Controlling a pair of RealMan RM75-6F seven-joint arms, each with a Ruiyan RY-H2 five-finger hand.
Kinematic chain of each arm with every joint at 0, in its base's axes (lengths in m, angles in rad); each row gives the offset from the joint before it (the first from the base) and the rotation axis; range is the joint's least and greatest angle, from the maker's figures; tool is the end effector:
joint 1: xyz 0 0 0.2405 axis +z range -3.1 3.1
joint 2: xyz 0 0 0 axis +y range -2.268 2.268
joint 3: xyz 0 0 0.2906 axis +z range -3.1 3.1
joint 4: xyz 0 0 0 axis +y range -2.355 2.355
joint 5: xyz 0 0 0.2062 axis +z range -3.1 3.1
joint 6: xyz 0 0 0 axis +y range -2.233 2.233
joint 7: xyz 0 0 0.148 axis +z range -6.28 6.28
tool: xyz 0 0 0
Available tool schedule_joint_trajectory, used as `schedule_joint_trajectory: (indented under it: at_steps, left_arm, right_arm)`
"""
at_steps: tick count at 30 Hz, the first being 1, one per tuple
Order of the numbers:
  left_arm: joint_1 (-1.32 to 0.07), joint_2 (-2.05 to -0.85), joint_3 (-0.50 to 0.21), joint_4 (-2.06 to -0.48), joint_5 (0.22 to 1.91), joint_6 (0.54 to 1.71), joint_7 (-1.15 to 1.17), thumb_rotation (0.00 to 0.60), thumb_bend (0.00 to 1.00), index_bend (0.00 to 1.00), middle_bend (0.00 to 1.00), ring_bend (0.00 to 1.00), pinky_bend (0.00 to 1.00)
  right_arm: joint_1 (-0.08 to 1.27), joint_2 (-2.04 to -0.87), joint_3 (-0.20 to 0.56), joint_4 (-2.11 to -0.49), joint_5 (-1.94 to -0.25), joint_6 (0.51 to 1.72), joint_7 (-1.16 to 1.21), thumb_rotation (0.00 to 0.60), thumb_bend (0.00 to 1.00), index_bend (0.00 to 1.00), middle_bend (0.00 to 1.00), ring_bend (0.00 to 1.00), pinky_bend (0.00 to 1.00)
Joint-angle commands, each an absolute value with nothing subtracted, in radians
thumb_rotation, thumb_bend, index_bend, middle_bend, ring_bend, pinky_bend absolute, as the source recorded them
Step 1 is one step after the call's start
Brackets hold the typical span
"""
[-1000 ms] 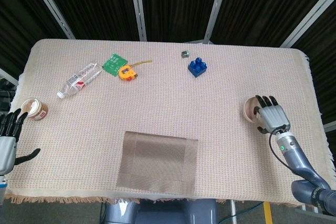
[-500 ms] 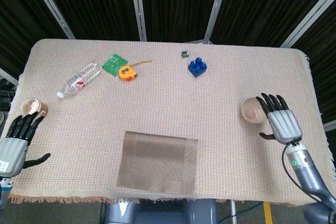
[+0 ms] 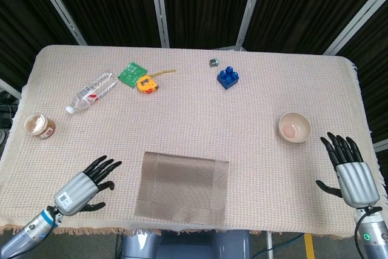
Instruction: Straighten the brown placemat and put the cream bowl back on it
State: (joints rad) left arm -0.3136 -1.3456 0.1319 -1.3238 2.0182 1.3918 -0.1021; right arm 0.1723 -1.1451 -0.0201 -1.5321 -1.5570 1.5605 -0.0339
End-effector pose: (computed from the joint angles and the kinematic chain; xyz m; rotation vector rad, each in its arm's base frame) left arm -0.2895 0.1974 0.0548 -2.1529 -0.7100 -1.1123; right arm -0.3307 -0.2035 0.1730 1.4989 -0.7474 0.9387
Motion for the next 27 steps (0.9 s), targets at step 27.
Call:
schedule_joint_trajectory:
  at_steps: [27]
  left_arm:
    - [-0.380, -1.642, 0.192, -1.122, 2.020, 1.300, -0.011, 0.600, 0.18, 0.49, 0.00, 0.00, 0.00]
  right_arm:
    - [0.141, -1.131, 0.014, -1.526, -1.555, 1.540, 0.001, 0.600, 0.00, 0.00, 0.00, 0.00, 0.00]
